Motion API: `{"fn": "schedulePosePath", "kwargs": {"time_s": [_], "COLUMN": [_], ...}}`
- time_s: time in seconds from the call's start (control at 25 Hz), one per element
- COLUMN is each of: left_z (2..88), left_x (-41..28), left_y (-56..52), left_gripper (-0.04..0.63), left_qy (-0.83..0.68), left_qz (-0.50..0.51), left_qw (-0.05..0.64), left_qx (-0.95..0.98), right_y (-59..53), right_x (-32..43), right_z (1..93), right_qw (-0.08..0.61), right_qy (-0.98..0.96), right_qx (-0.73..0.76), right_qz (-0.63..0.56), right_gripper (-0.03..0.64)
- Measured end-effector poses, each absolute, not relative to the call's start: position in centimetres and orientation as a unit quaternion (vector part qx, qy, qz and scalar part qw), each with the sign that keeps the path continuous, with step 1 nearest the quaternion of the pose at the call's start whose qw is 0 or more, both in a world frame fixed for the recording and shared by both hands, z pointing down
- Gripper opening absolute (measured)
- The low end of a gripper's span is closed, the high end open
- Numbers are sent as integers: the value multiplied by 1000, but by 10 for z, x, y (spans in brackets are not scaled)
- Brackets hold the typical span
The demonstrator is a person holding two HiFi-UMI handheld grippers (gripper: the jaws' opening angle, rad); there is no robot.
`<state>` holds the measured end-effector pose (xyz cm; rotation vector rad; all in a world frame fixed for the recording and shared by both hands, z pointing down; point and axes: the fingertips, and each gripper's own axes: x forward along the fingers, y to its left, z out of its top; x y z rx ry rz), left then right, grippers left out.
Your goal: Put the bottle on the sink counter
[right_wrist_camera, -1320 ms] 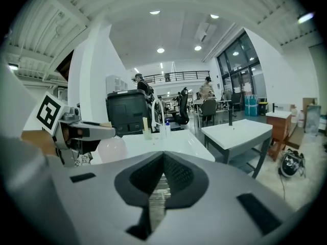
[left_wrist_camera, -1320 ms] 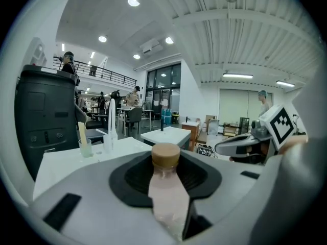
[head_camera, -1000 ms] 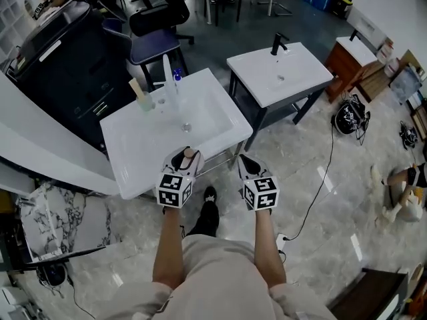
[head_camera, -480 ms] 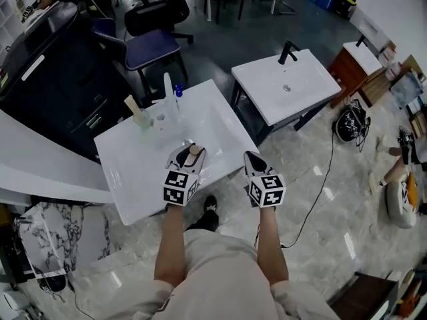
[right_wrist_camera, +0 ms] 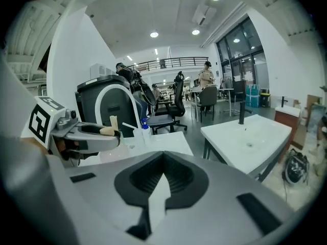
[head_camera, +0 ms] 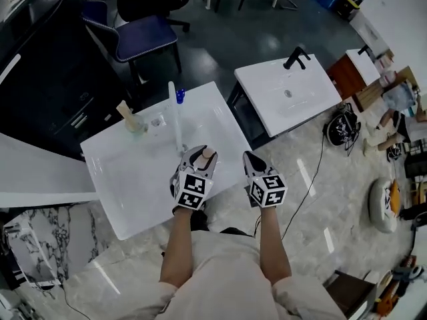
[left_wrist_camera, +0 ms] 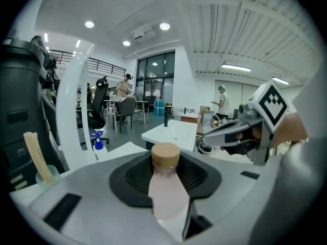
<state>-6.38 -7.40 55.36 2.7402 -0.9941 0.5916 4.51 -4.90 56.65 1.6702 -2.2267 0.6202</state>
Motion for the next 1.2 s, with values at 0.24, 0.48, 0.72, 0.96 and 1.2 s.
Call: {"fn": "schedulePosePath", "kwargs": {"time_s": [0.24,0.48,0.72,0.96,1.2], "left_z": [558,558,552,555,557], "left_x": [-42,-34,-25,-47,-56], "left_y": [-84,-95,-122,-148,-166], "left_gripper": [135,135,135,135,135], "left_qy": [-324,-331,-369,-436,-487], "left_qz": [177,180,186,185,177], "left_qw": [109,108,92,104,126], "left_qx": [923,920,906,875,846], "right_y": [-60,-85,-128,-163,-181], "right_x": [64,59,39,27,23], "right_z": [573,577,575,571,575], "right_qw": [161,162,181,153,149], "right_qy": [-764,-782,-829,-855,-877], "right_qx": [584,561,494,460,417], "right_qz": [224,219,188,183,187], "right_gripper": [3,3,4,3,3]}}
